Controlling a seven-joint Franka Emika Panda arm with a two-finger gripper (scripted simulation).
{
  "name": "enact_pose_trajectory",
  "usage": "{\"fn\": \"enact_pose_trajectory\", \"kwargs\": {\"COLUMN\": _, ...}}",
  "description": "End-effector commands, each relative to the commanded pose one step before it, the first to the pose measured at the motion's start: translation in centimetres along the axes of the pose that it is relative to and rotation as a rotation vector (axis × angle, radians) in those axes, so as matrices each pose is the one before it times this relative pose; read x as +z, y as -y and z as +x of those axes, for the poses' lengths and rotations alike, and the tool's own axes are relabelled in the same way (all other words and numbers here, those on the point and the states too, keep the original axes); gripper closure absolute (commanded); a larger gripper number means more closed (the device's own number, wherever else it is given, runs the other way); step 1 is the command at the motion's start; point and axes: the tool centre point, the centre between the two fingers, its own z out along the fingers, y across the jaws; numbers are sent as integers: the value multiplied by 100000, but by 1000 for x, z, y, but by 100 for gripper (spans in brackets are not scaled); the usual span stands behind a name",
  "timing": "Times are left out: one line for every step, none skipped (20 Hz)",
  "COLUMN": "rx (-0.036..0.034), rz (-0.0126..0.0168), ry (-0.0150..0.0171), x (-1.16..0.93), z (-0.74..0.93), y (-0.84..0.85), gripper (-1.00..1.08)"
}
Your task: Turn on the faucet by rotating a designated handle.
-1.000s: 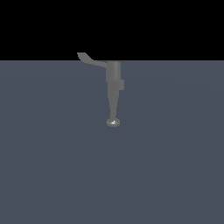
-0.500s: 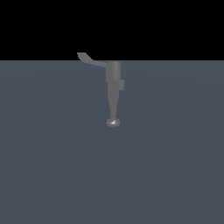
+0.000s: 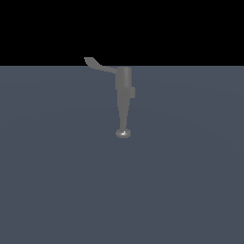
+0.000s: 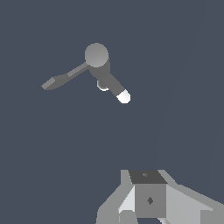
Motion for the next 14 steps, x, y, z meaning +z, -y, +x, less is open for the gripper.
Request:
{"fn": "enact_pose_trajectory", "kwargs": {"rx": 6017, "rz": 359, "ry": 151, "x": 586, "z": 1127, "y": 1076, "gripper": 108}}
{"fn": "enact_pose_trajectory", "kwargs": {"rx": 2360, "rz": 104, "ry": 56, "x": 254, "z": 412, "y": 448, "gripper": 108}}
{"fn": "enact_pose_trajectory", "kwargs": {"rx": 2363, "rz": 96, "ry": 54, "x": 265, "z": 399, "y": 457, "gripper": 108}}
{"fn": "enact_pose_trajectory", "kwargs": {"rx": 2365, "rz": 88, "ry": 51, "x": 276, "z": 384, "y": 468, "gripper": 108}}
{"fn": "enact_pose_trajectory", "kwargs": {"rx": 2369, "rz": 81, "ry": 48, "x": 287, "z": 371, "y": 476, "gripper": 108}}
{"fn": "enact_pose_trajectory", "kwargs": {"rx": 2371, "rz": 74, "ry": 44, "x": 297, "z": 356, "y": 485, "gripper": 108}}
{"fn": "enact_pose_trajectory", "kwargs": {"rx": 2372, "rz": 67, "ry": 40, "x": 308, "z": 340, "y": 493, "gripper": 108}}
{"fn": "enact_pose_trajectory", "kwargs": {"rx": 2375, "rz": 60, "ry": 35, "x": 319, "z": 325, "y": 500, "gripper": 108}}
{"fn": "enact_pose_trajectory", "kwargs": {"rx": 2376, "rz": 54, "ry": 31, "x": 329, "z": 310, "y": 507, "gripper": 108}}
{"fn": "enact_pose_trajectory", "kwargs": {"rx": 2377, "rz": 48, "ry": 25, "x": 340, "z": 294, "y": 513, "gripper": 108}}
{"fn": "enact_pose_trajectory", "kwargs": {"rx": 2379, "rz": 42, "ry": 20, "x": 350, "z": 277, "y": 518, "gripper": 108}}
{"fn": "enact_pose_trajectory", "kwargs": {"rx": 2380, "rz": 37, "ry": 14, "x": 361, "z": 261, "y": 523, "gripper": 108}}
{"fn": "enact_pose_trajectory", "kwargs": {"rx": 2381, "rz": 32, "ry": 8, "x": 371, "z": 244, "y": 528, "gripper": 108}}
{"fn": "enact_pose_trajectory", "kwargs": {"rx": 2381, "rz": 27, "ry": 2, "x": 381, "z": 227, "y": 531, "gripper": 108}}
